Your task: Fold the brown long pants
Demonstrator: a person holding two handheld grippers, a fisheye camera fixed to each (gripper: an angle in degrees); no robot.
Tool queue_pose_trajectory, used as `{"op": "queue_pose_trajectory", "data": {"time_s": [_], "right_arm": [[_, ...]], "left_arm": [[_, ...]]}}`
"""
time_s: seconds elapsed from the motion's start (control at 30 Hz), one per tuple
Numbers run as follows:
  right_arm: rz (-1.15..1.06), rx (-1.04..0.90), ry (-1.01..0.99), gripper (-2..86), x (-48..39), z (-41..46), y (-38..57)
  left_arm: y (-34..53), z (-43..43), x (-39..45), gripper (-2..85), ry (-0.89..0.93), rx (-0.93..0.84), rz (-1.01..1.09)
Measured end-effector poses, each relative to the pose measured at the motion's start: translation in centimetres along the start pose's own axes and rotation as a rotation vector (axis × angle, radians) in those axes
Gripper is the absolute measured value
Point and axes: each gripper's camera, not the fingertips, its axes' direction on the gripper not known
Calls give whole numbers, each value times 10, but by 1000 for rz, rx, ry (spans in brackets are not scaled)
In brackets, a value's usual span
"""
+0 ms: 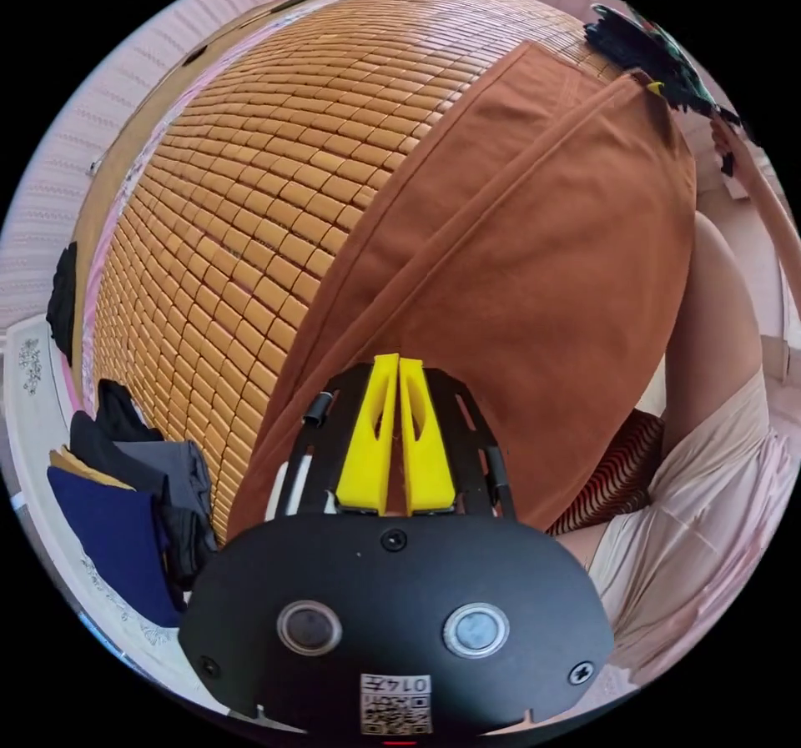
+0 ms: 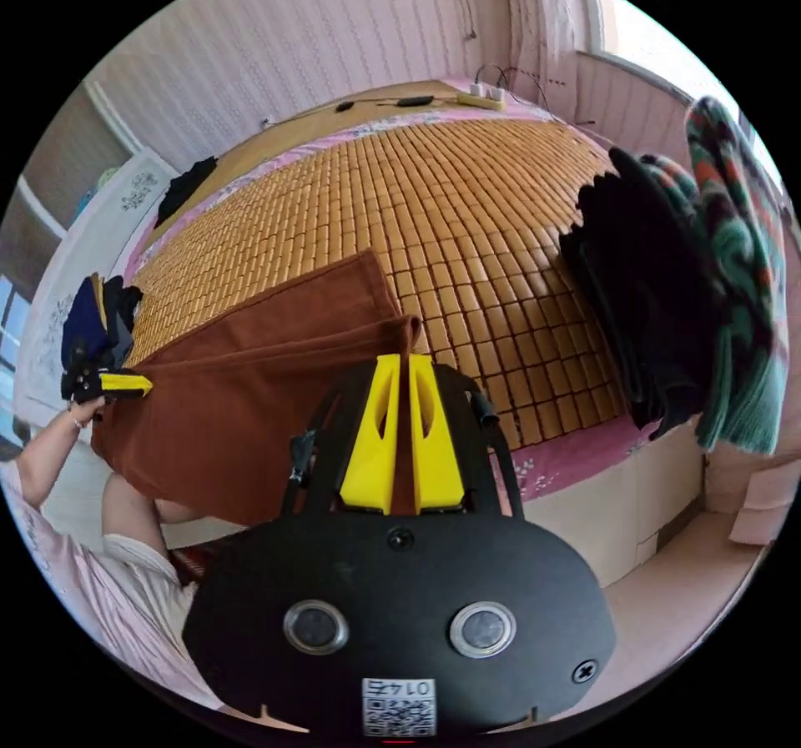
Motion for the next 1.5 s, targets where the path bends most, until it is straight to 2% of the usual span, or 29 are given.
{"op": "queue_pose_trajectory", "data": {"time_s": [0.07,0.17,0.3,0.4,0.47,0.53,0.57,0.63,0.77,0.93,1.0,1.07,1.2,1.27,1.33,1.37,1.5], "right_arm": [[-125,59,34,12,-18,-32,0],[-183,113,-14,9,-27,-56,-26],[-200,65,-95,8,-34,-44,-78],[-177,-29,-49,8,-40,-11,-96],[-148,-56,-11,7,-40,4,-94],[-121,-67,-9,7,-34,7,-90],[-103,-77,-17,7,-27,8,-89],[-84,-95,-40,7,-17,8,-88],[-82,-130,-70,8,-12,17,-98],[-32,-151,-33,13,-21,62,-119],[26,-137,1,18,-21,79,-116],[90,-148,-4,38,-17,91,-101],[145,-146,21,87,-3,89,-60],[231,-122,-34,136,11,93,-30],[284,-155,-99,140,16,111,-14],[309,-222,-125,126,15,130,-7],[226,-211,-47,52,-11,142,-1]], "left_arm": [[21,2,7,-8,-55,8,32],[54,-14,-8,-8,-9,76,-29],[74,-28,-32,-2,-11,146,-90],[61,-33,-44,76,-47,187,-74],[35,-6,-46,124,7,81,-18],[20,26,-44,119,40,-50,12],[20,24,-42,67,19,-24,46],[25,16,-43,16,19,-15,69],[63,-35,-41,-7,-55,43,121],[100,-85,-106,-4,-38,181,-99],[95,-66,-133,3,10,192,-201],[87,-23,-164,20,98,107,-345],[95,-15,-177,37,141,105,-359],[108,-30,-182,47,101,113,-347],[125,-48,-187,50,94,142,-360],[140,-63,-188,51,100,174,-366],[194,-104,-179,52,104,242,-363]]}}
